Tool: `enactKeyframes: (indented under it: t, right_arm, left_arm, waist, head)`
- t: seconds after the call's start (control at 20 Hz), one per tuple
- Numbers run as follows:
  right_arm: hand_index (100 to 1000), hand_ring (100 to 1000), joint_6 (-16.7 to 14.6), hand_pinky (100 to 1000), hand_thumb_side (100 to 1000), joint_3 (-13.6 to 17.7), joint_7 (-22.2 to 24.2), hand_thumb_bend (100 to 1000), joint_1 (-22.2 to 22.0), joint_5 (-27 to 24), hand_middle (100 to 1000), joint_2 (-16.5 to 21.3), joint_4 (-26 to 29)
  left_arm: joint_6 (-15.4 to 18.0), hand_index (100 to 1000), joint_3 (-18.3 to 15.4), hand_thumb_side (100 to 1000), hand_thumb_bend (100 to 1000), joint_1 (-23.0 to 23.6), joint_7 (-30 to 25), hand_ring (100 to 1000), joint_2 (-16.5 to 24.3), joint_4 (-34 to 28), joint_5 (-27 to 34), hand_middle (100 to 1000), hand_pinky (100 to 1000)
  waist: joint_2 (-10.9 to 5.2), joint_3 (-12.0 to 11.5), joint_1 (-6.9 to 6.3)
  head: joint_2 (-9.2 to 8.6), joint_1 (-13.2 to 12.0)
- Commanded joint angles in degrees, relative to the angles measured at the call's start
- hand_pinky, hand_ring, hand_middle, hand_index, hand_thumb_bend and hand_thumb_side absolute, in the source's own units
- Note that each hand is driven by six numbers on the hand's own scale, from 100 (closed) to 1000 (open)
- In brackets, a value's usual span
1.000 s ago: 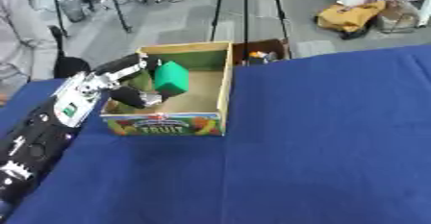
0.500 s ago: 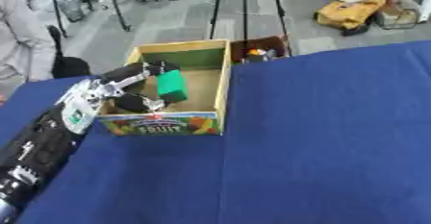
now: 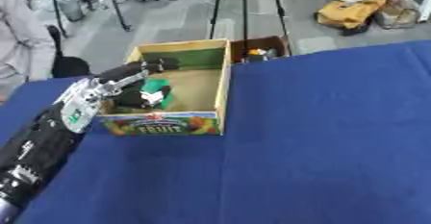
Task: Pick up objects on the table and place them in the box.
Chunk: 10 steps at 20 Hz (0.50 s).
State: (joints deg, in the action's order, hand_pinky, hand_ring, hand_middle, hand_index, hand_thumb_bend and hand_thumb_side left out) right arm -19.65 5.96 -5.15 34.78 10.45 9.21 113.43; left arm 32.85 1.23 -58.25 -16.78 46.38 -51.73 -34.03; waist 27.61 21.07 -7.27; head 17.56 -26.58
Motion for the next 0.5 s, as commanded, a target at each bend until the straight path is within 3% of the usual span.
enactKeyframes:
  t: [0.05, 0.2, 0.5]
  right_arm:
    - [837, 914, 0.18, 871, 980, 0.35, -0.26, 100, 0.26, -0.56, 522, 0.21, 1.16]
    - [837, 914, 0.35, 871, 980, 0.49, -0.44, 100, -0.23, -0.46, 523, 0.29, 1.16]
    - [835, 912, 0.56, 870, 981, 0.66, -0.97, 100, -1.03, -0.33, 526, 0.35, 1.16]
  left_arm:
    - [0.07, 1000, -1.05, 926, 100, -1.22, 1.75, 927, 1.08, -2.16, 1.74, 969, 902]
    - [-0.13, 1000, -2.12, 979, 100, -1.49, 3.74, 896, 0.89, -5.44, 4.07, 914, 878]
    - [-0.16, 968, -5.14, 923, 100, -1.38, 8.46, 844, 0.79, -13.13, 8.84, 848, 823]
  waist:
    - [-1.9, -0.43, 0.6]
    - [-2.55, -1.24, 0.88]
    - [-4.13, -2.86, 1.71]
  head:
    - [0.24, 0.48]
    - [1.28, 1.96]
    - [3.52, 4.87]
